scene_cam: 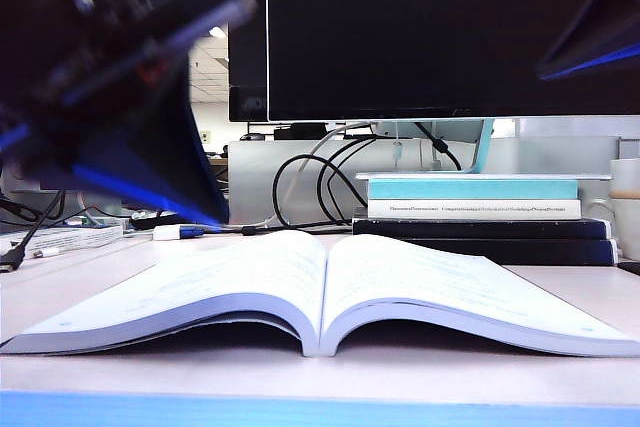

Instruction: Close the book.

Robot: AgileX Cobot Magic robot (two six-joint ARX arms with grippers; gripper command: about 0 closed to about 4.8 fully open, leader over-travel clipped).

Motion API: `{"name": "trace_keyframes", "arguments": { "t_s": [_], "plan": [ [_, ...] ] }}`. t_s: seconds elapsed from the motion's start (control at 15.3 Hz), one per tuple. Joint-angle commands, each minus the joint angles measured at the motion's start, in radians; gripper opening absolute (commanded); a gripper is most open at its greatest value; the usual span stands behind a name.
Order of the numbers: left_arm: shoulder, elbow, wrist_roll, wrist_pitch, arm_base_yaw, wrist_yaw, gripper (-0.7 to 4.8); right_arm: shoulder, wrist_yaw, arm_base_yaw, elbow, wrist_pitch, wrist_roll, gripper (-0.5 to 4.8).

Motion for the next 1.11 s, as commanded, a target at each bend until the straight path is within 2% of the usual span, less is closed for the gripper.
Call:
{"name": "trace_keyframes", "arguments": {
  "t_s": [0.07, 0.26, 0.33, 0.52, 0.65, 0.85, 1.11],
  "plan": [
    [0.064, 0.002, -0.042, 0.021, -0.002, 0.003, -0.05, 0.01, -0.15, 0.039, 0.005, -0.045, 0.015, -0.02],
    [0.117, 0.002, -0.058, 0.047, -0.003, 0.002, -0.05, 0.014, -0.134, 0.102, 0.005, -0.105, 0.014, -0.02],
    [0.197, 0.002, -0.08, 0.095, -0.016, -0.053, -0.05, 0.014, -0.1, 0.245, 0.005, -0.127, 0.032, -0.02],
    [0.275, 0.0, -0.091, 0.169, -0.028, -0.073, -0.05, 0.014, -0.015, 0.341, 0.007, -0.204, 0.035, -0.02],
    [0.352, 0.001, -0.111, 0.225, -0.028, -0.09, -0.05, 0.013, -0.014, 0.354, 0.007, -0.201, 0.035, -0.02],
    [0.396, 0.001, -0.125, 0.261, -0.023, -0.175, -0.05, 0.012, -0.022, 0.354, 0.007, -0.201, 0.035, -0.02],
    [0.457, 0.001, -0.125, 0.309, 0.015, -0.177, -0.05, 0.012, -0.022, 0.354, 0.007, -0.201, 0.034, -0.02]
  ]
}}
